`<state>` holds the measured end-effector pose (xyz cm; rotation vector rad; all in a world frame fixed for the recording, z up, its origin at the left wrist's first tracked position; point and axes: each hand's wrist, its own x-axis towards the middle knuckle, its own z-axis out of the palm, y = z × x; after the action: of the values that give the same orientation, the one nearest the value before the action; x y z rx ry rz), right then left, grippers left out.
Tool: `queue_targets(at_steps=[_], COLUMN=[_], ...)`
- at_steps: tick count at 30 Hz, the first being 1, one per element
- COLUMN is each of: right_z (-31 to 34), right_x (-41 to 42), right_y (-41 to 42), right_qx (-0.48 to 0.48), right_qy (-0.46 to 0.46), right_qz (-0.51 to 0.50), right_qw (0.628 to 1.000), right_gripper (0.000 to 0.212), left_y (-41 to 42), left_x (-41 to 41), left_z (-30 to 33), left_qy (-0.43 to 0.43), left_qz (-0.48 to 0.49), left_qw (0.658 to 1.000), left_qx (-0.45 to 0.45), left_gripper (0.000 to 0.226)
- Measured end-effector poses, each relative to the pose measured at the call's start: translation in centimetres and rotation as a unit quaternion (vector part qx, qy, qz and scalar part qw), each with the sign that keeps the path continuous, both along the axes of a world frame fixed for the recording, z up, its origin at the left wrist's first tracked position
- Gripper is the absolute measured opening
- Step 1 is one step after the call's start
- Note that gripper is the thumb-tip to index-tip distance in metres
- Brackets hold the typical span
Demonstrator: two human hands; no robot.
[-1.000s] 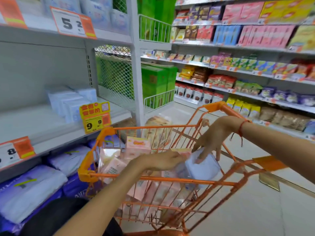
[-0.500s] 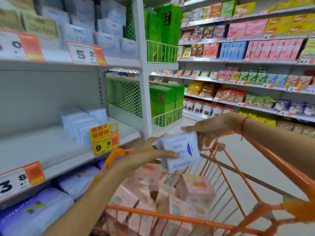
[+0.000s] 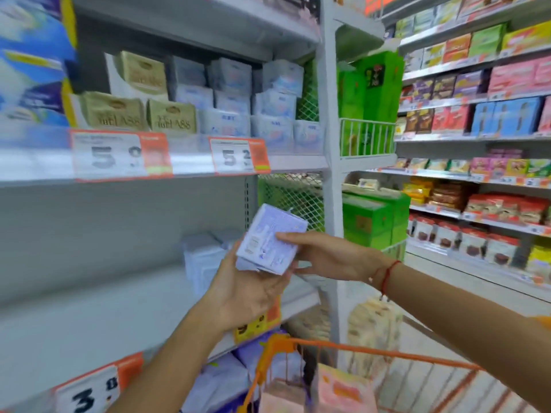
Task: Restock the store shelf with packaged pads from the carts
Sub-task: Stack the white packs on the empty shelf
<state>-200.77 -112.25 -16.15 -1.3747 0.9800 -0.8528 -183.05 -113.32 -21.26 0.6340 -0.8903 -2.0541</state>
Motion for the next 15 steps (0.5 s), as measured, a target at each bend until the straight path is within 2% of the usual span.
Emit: queue_targets(at_steps=[2, 3, 4, 6, 7, 8, 10, 12, 15], right_z=[-0.5, -0.9, -1.2, -2.0, -2.3, -2.5, -2.9, -3.0, -3.2], right_x=[0.7, 0.5, 0.1, -1.1, -1.5, -1.6, -1.4, -1.1, -1.6], right_y=[-1.2, -1.9, -2.6, -4.1, -4.7, -5.1, -5.7, -6.4, -7.6], right_qx=[-0.067, -0.138, -0.233, -0.404, -0.454, -0.481, -0.52, -0.55, -0.57], right_qy=[0.019, 0.072, 0.169, 0.399, 0.457, 0.473, 0.455, 0.427, 0.387], right_qz=[-0.057, -0.103, -0.154, -0.205, -0.215, -0.214, -0.192, -0.172, -0.148], right_qw=[0.996, 0.982, 0.945, 0.797, 0.734, 0.707, 0.697, 0.697, 0.71], right_gripper=[0.031, 0.043, 0.057, 0.08, 0.085, 0.088, 0.092, 0.093, 0.087], left_y=[-0.8, -1.4, -2.0, -3.7, -4.4, -4.8, -5.9, -6.8, -8.5], left_x=[-0.3, -0.2, 0.0, 0.5, 0.8, 0.9, 0.8, 0.4, 0.4], left_z=[-0.2, -0.1, 0.2, 1.5, 2.3, 3.2, 4.4, 5.1, 5.2], left_qy=[-0.11, -0.186, -0.25, -0.295, -0.31, -0.333, -0.405, -0.454, -0.489], left_qz=[0.006, 0.039, 0.1, 0.187, 0.183, 0.158, 0.094, 0.064, 0.069], left_qw=[0.994, 0.981, 0.96, 0.927, 0.917, 0.904, 0.86, 0.823, 0.8], left_qx=[-0.019, -0.042, -0.072, -0.134, -0.172, -0.216, -0.296, -0.335, -0.34], left_gripper=[0.063, 0.06, 0.056, 0.051, 0.048, 0.045, 0.047, 0.046, 0.051])
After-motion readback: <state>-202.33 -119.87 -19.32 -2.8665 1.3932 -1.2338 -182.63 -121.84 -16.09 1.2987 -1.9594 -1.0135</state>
